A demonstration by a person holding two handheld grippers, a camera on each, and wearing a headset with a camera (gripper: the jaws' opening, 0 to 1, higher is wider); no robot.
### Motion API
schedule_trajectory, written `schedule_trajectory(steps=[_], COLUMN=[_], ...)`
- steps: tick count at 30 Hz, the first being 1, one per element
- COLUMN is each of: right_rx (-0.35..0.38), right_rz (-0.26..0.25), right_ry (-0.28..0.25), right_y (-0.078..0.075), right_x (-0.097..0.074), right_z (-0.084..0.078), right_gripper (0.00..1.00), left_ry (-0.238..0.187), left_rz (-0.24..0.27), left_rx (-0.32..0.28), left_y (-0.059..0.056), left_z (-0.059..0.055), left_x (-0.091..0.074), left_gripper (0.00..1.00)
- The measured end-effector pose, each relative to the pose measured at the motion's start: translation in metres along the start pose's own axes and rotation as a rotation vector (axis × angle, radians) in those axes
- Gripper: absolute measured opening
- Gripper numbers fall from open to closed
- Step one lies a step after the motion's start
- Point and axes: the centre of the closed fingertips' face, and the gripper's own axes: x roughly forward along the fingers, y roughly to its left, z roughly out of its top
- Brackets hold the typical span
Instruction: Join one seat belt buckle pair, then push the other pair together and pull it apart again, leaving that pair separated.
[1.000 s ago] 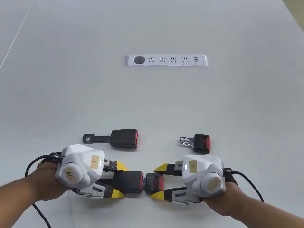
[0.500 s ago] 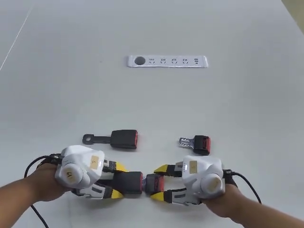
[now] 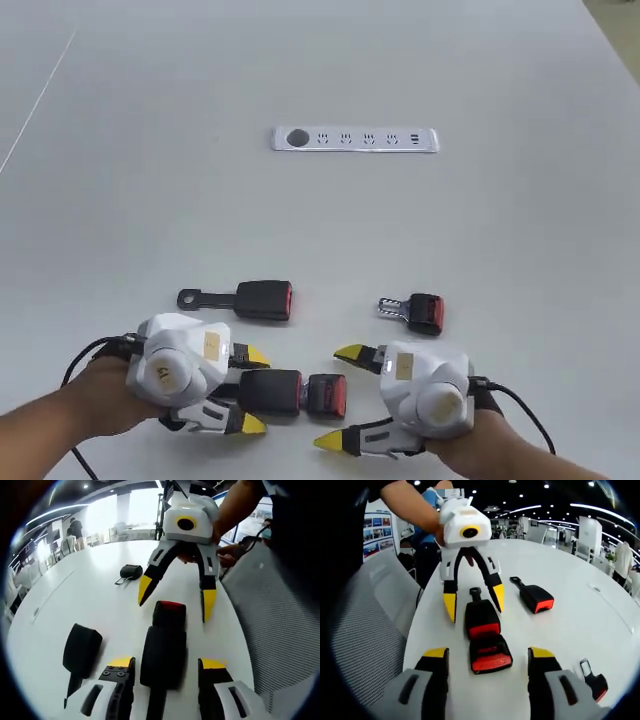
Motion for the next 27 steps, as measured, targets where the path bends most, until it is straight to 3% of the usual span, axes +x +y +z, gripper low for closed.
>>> schedule_trajectory(steps=[3,6,11,13,20,27], right_rx=[0.002,0.031,0.080,0.092,0.100,0.104], right_rz=[-0.017,-0.035,-0.092,-0.101,-0.148,-0.166], right_ry=[-0.010,-0.028,-0.066,-0.041,-0.027,0.023], right_y=[-0.004,-0.011,-0.040,-0.049,-0.091,-0.118], right_x=[-0.009,-0.018,-0.039,-0.046,-0.077,-0.088], right_z=[0.002,0.002,0.004,-0.002,-0.012,-0.028], right_gripper=[0.68,0.69,0.73,0.74,0.77,0.77], left_ry=[-0.038,-0.049,-0.047,-0.061,-0.076,-0.050], left_rz=[0.029,0.043,0.106,0.120,0.186,0.176], left_rx=[0.014,0.000,0.031,0.014,0.011,0.011], left_y=[0.004,0.010,0.034,0.042,0.078,0.094], left_z=[0.008,0.012,0.018,0.021,0.025,0.027], left_x=[-0.009,-0.014,-0.029,-0.033,-0.046,-0.047], left_gripper=[0.59,0.63,0.65,0.66,0.66,0.66])
